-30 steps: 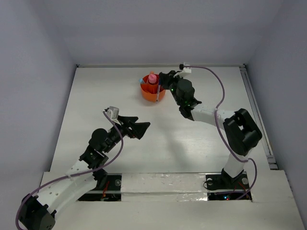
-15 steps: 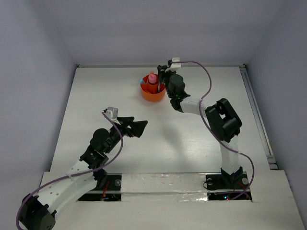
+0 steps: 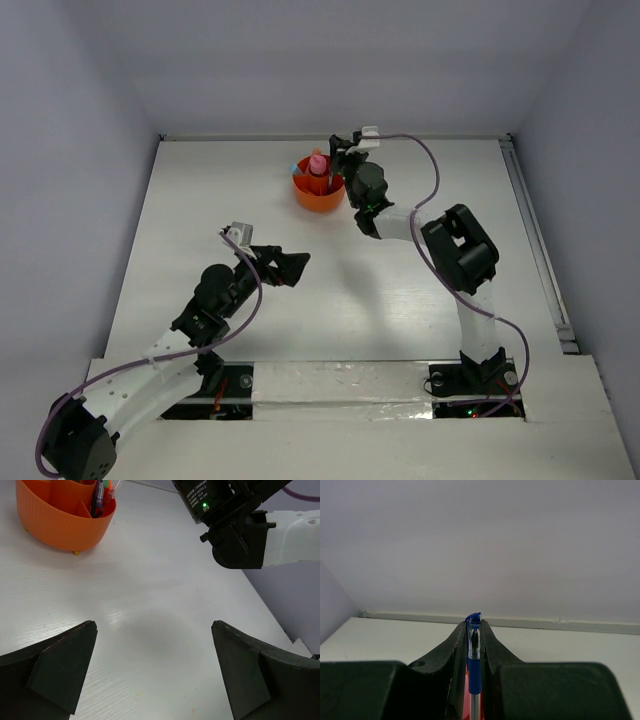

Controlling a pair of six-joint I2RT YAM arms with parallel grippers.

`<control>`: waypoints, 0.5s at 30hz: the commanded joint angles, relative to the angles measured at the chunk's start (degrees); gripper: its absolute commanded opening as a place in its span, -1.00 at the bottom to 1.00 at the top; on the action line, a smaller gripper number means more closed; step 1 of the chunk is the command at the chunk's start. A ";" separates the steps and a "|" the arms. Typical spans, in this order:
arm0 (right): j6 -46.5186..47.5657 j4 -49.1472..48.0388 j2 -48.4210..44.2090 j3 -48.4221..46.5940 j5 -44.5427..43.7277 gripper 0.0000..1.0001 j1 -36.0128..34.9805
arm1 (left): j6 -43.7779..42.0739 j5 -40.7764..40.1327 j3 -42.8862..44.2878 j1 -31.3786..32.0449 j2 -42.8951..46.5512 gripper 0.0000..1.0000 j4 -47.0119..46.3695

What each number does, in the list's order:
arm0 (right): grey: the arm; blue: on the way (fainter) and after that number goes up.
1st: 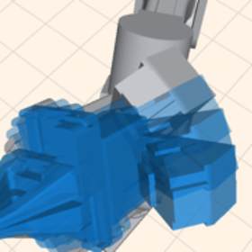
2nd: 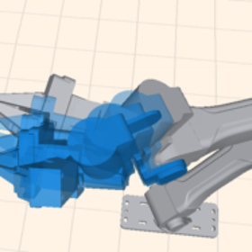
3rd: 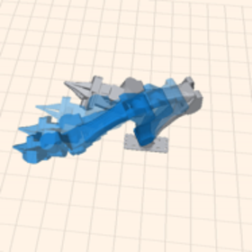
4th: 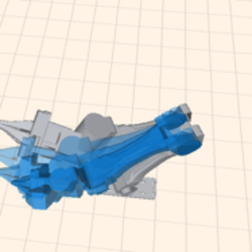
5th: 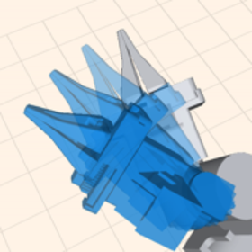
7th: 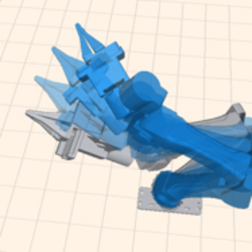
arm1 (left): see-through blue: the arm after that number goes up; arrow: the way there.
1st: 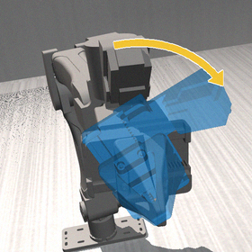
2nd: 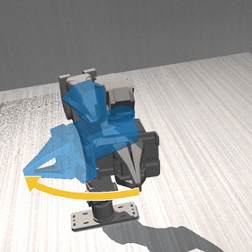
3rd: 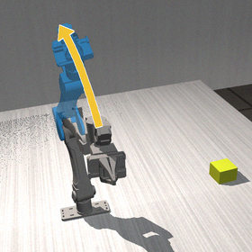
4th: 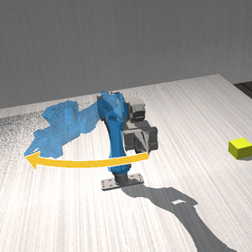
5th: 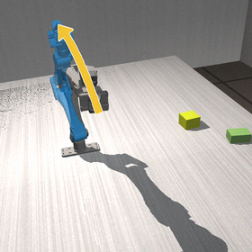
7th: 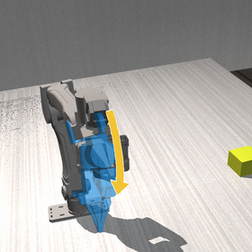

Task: Sort the stationery into containers
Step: Place the pen in the storage box.

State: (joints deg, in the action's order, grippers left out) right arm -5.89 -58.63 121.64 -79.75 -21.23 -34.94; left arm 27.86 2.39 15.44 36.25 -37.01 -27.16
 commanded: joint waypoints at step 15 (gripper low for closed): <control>-1.14 -7.39 -7.20 11.28 0.84 0.17 -0.57 | -0.87 -1.87 0.73 0.05 1.95 0.98 -1.76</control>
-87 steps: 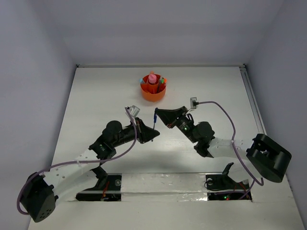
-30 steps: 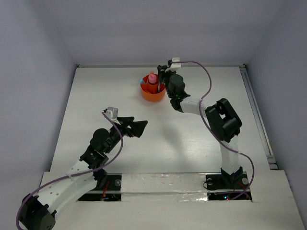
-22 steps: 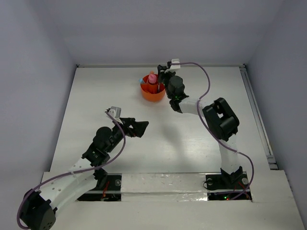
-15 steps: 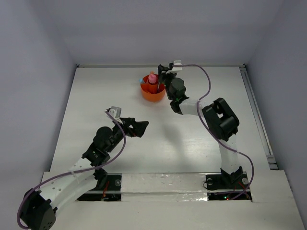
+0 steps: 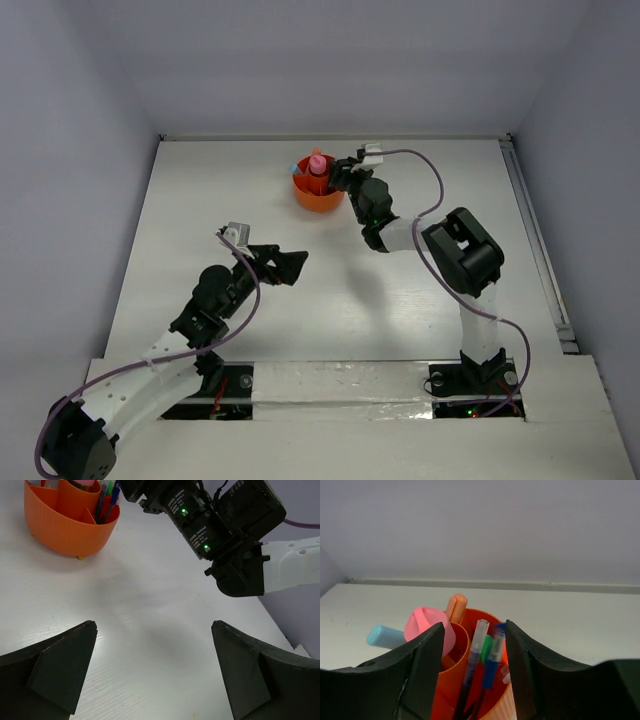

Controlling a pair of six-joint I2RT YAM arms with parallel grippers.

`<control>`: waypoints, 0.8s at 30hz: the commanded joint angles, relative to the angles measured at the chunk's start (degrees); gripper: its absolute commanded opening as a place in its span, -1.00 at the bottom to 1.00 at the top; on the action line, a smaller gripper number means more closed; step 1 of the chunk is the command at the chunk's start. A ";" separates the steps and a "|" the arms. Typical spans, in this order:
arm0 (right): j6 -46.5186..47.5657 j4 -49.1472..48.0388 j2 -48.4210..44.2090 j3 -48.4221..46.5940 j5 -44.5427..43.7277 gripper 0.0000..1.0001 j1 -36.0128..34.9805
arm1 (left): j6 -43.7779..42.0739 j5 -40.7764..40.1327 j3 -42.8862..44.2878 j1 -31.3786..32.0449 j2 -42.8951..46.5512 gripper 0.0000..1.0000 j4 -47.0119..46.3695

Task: Sort the stationery into containers
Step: Place the pen in the storage box, then reset both arms

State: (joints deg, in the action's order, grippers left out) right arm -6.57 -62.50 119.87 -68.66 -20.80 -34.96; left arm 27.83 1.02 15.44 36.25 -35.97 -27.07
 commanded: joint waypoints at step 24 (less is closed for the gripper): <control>-27.19 46.39 -65.76 32.44 19.38 1.00 -0.55 | 4.42 -5.67 11.01 0.05 12.75 0.98 12.30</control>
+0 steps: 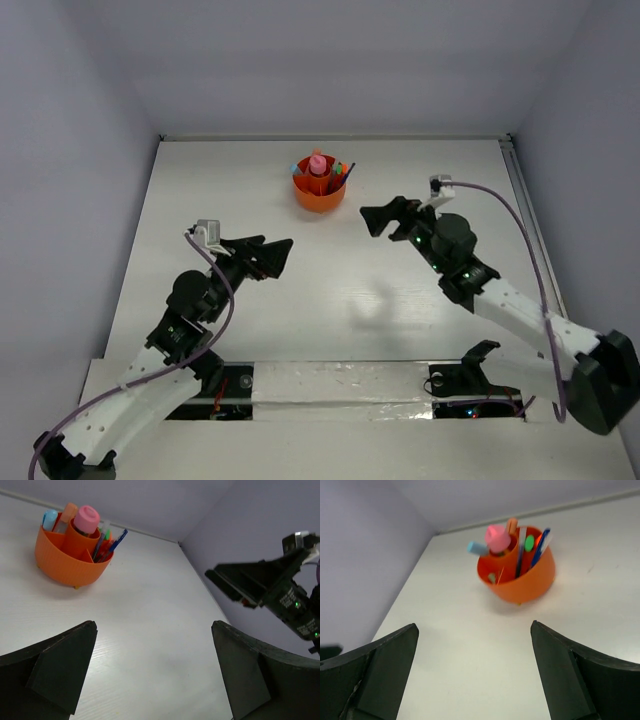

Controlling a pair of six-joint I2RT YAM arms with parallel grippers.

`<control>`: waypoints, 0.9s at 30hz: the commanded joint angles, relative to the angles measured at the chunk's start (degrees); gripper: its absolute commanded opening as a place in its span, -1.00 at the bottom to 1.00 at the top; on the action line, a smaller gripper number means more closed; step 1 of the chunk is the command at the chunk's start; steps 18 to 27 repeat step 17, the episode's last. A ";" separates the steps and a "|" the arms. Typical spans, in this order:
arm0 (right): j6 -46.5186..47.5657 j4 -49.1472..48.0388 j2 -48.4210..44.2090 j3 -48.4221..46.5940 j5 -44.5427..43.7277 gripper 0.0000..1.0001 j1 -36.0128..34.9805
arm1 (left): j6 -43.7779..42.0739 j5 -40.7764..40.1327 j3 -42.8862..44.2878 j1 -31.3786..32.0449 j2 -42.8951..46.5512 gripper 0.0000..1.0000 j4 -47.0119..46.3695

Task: Sort the stationery into containers
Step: Reset both arms

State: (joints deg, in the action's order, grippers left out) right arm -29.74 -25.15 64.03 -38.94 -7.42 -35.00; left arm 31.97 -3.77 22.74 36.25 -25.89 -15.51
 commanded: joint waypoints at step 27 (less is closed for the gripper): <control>-1.38 40.35 -51.47 4.84 -5.33 1.00 -0.50 | -1.82 -1.94 9.69 0.05 9.63 0.98 10.85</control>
